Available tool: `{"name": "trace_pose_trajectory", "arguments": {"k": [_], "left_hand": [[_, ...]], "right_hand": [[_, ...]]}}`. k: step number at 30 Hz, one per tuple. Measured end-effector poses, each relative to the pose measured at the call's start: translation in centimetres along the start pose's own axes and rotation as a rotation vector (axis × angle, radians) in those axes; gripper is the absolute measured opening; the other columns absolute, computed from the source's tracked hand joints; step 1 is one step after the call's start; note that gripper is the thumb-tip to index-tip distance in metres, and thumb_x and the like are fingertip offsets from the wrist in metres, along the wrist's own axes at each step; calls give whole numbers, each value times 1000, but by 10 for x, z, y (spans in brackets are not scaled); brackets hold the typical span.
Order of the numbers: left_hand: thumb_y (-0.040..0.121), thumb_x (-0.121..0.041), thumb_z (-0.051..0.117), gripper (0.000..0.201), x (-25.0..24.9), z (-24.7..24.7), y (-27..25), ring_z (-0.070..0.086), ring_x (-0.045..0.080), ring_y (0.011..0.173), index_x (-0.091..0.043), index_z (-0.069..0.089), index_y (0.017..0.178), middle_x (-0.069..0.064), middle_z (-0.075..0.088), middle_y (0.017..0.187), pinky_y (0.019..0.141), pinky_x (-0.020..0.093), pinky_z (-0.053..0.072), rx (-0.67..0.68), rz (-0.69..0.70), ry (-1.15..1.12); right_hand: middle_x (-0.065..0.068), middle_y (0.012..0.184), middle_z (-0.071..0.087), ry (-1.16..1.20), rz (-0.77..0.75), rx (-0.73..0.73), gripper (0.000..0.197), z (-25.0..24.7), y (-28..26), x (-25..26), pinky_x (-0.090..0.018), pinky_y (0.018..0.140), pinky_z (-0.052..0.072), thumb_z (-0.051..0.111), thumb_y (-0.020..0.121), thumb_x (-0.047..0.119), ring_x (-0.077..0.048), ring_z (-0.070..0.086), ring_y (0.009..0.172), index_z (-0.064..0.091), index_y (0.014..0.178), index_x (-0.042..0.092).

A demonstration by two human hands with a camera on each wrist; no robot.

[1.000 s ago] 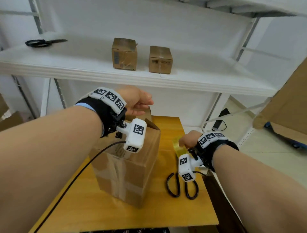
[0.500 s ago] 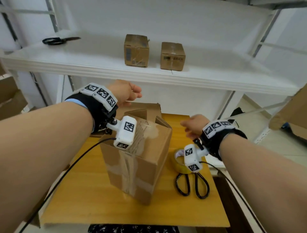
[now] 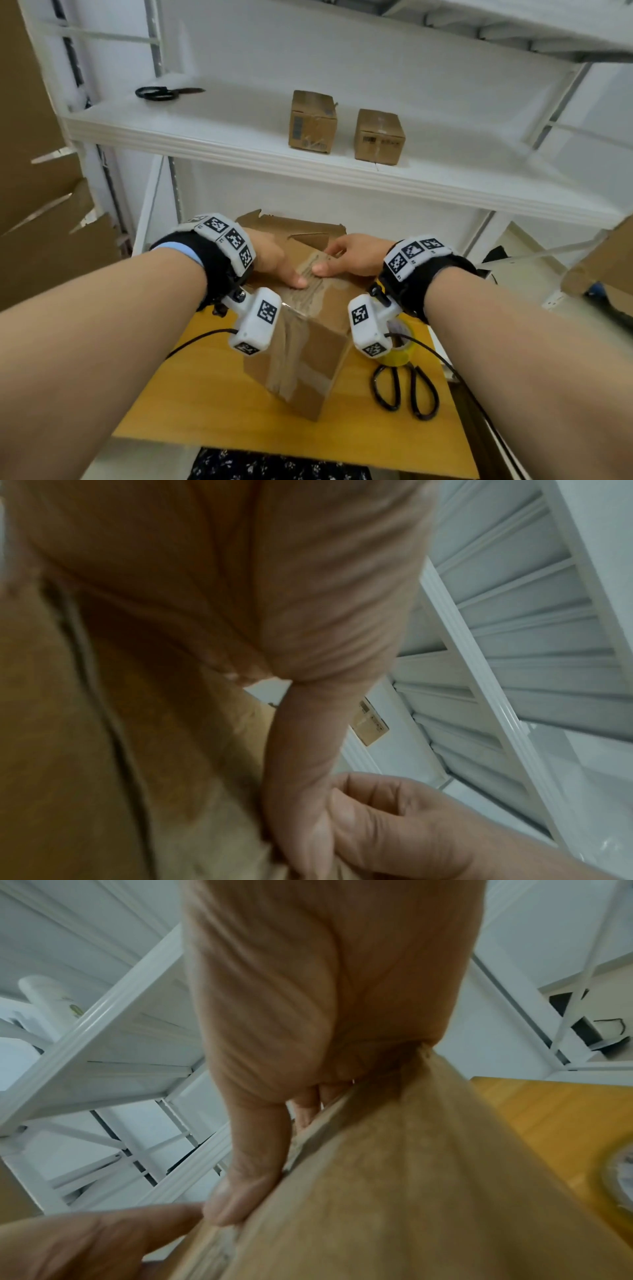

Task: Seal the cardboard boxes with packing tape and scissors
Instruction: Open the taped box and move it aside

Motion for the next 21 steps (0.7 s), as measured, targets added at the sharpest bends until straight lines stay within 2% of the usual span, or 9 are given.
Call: {"name": "trace_pose_trajectory", "arguments": {"k": [1,3,5,7,9,11,14,18,21], "left_hand": [[25,-52,96,91,-2,4,-6,70,29,95,-19,70,106,4,75,98,92,47,53,22,3,-9],[33,-49,95,80,-4,3,-12,69,28,96,-17,69,101,5,75,97,94,46,51,-6,-4,-2],[25,-52,94,86,-4,2,-10,68,28,96,-18,69,100,5,75,96,95,45,50,-30,12,2],[19,-52,95,89,-3,4,-7,69,30,96,-17,71,98,5,75,95,96,46,50,-3,21,-25],[28,-44,96,79,-2,5,-8,69,30,97,-16,69,97,6,75,96,95,47,50,24,7,-60],[24,-44,97,89,-2,5,-6,69,31,98,-15,68,103,7,75,98,94,48,50,32,-1,-64],[18,-46,98,97,-3,9,-2,69,32,100,-14,70,106,8,74,101,96,50,50,76,16,-54],[32,-34,94,83,-5,10,-13,68,32,101,-14,68,108,9,74,103,96,50,49,72,27,-88],[39,-38,94,77,-1,1,-12,67,30,100,-17,66,107,7,73,103,96,48,49,-26,-10,-97]], "right_hand": [[10,94,71,43,2,-7,36,0,0,-2,-24,72,50,75,78,58,-10,67,87,71,98,29],[7,98,71,103,19,-26,27,0,-1,-3,-31,82,54,73,84,50,-15,68,94,72,98,28],[4,110,69,42,25,-58,22,-3,-2,-3,-34,94,52,62,96,37,-19,65,105,72,110,23],[2,110,65,-28,27,-94,26,-6,-7,0,-30,91,51,49,104,29,-18,62,102,70,115,18],[1,109,68,56,34,-95,37,-6,-8,0,-33,90,53,46,102,46,-20,65,100,70,110,19],[2,104,70,62,45,-69,55,-1,-8,3,-38,92,53,51,88,70,-19,67,97,70,106,22],[6,97,67,-82,23,-62,39,2,-7,10,-32,85,51,58,91,60,-14,64,92,68,102,24],[3,106,60,-132,12,-146,28,-8,-11,9,-28,83,43,41,106,31,-18,57,102,65,111,20],[1,113,65,11,62,-43,43,-3,-22,-1,-31,82,52,47,97,58,-18,63,102,60,117,23]]}}
Point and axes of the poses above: each hand's wrist, its own y-axis towards the middle knuckle, its own z-axis out of the palm, x = y × z, the point moved 7 cm from there along y, towards the middle knuckle
